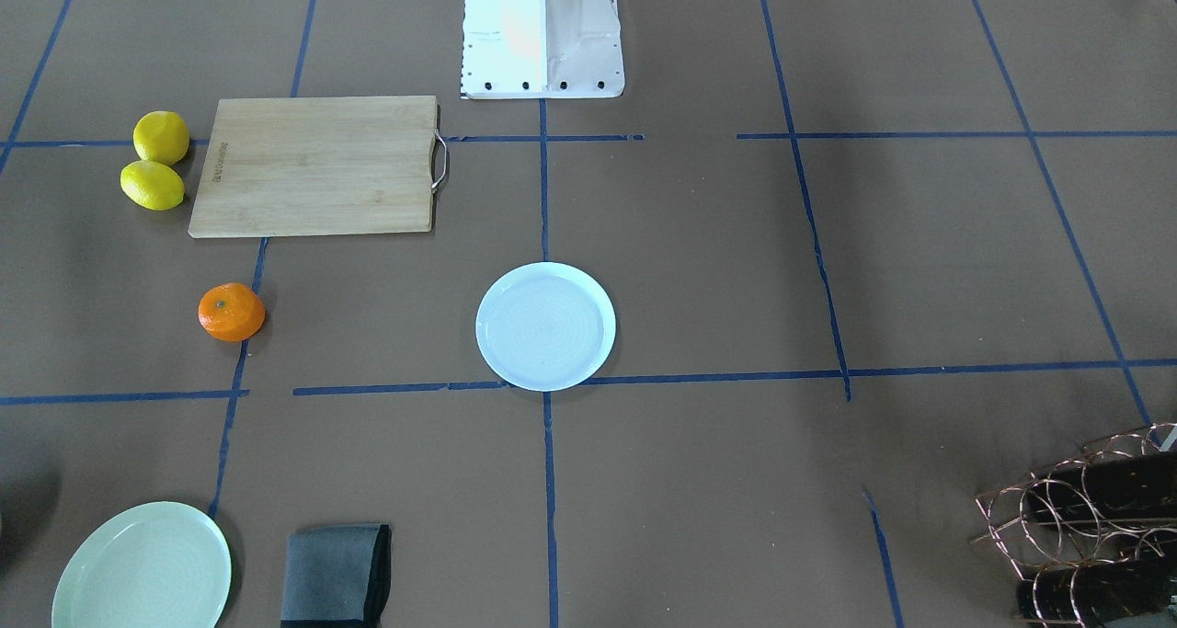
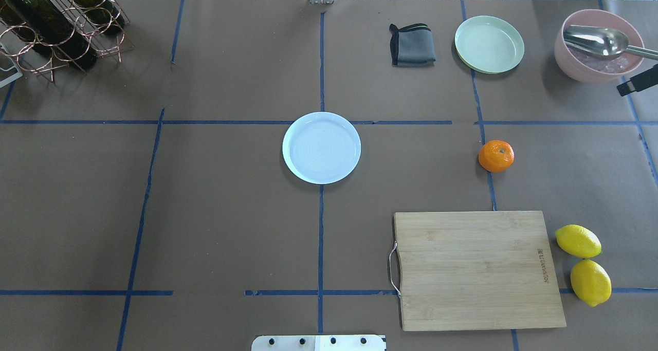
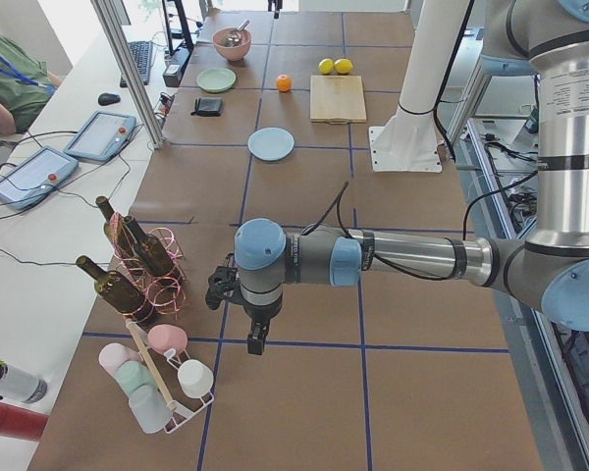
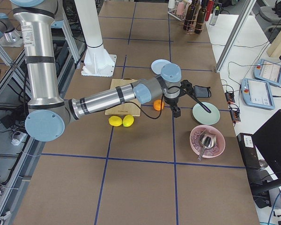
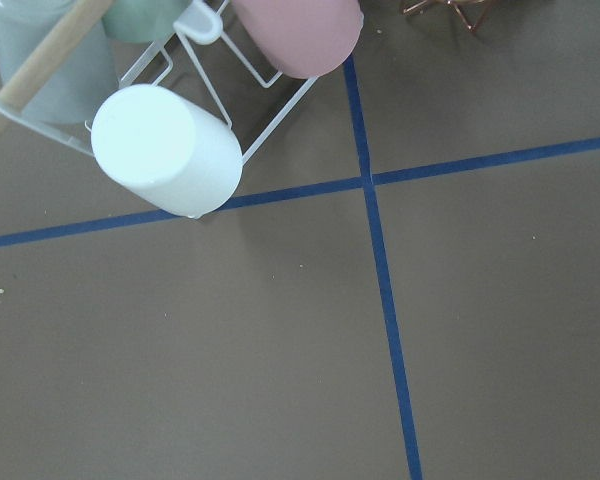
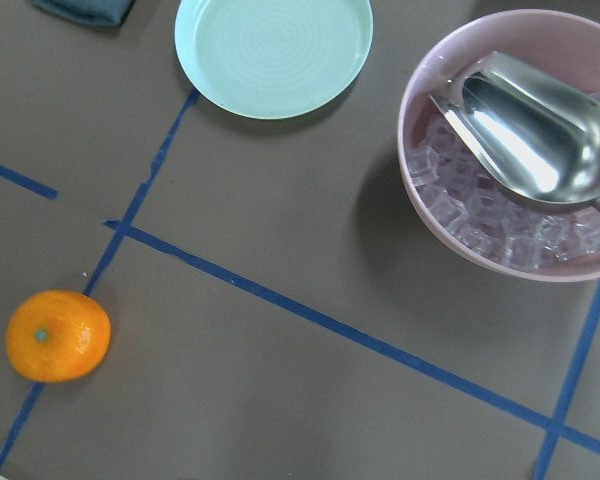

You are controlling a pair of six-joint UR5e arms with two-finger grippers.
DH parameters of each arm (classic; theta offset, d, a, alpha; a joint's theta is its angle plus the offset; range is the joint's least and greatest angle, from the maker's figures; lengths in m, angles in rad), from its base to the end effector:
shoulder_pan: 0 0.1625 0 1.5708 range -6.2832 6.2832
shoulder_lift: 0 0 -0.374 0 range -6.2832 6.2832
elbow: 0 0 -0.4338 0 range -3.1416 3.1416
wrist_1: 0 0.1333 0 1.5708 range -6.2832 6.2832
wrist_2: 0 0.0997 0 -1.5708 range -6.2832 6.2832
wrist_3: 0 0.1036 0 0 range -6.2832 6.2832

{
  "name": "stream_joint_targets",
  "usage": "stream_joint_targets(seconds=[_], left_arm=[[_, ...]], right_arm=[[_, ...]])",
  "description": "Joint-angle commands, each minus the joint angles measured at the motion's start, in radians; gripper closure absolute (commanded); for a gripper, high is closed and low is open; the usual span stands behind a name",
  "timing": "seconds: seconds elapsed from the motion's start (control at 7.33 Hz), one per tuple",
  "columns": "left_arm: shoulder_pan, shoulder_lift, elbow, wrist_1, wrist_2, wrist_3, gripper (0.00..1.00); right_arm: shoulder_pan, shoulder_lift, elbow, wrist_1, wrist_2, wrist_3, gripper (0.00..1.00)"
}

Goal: Pick orange to plate
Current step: 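Lower the right gripper down over the orange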

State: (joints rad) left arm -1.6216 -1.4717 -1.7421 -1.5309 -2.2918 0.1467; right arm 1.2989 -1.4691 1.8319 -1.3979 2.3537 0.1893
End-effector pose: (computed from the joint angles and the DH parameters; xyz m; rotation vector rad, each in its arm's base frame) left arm -0.0901 -0.4939 0.5779 0.1019 0.7147 0.1033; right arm -0.0942 -0.5621 0.3929 0.3204 -0.8610 -0.2863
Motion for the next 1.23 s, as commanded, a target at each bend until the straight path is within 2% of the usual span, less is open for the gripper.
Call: stream_joint_targets(seconds=[0.0,0.27,0.41,0.68,1.09], left_arm=[[-0.001,0.004,-0.002,-0.002,-0.002,-0.001,0.00],[-0.001,0.004,-0.007,-0.002,-0.002,-0.001,0.00],[-0.001,0.004,-0.008,-0.005,-0.002,-0.001,0.00],[-0.001,0.004,-0.010,-0.006,-0.002,-0.001,0.00],[-0.003,0.004,-0.017,-0.006,-0.002,-0.001,0.00]], right_arm=[[-0.213,0.097,-0.011,0.002,-0.167,0.248,0.00],[-0.359,0.124,-0.010,0.005,-0.293,0.396,0.00],[-0.397,0.112,-0.025,0.060,-0.338,0.412,0.00],[-0.441,0.105,-0.101,0.160,-0.370,0.461,0.00],[-0.487,0.102,-0.145,0.201,-0.407,0.475,0.00]])
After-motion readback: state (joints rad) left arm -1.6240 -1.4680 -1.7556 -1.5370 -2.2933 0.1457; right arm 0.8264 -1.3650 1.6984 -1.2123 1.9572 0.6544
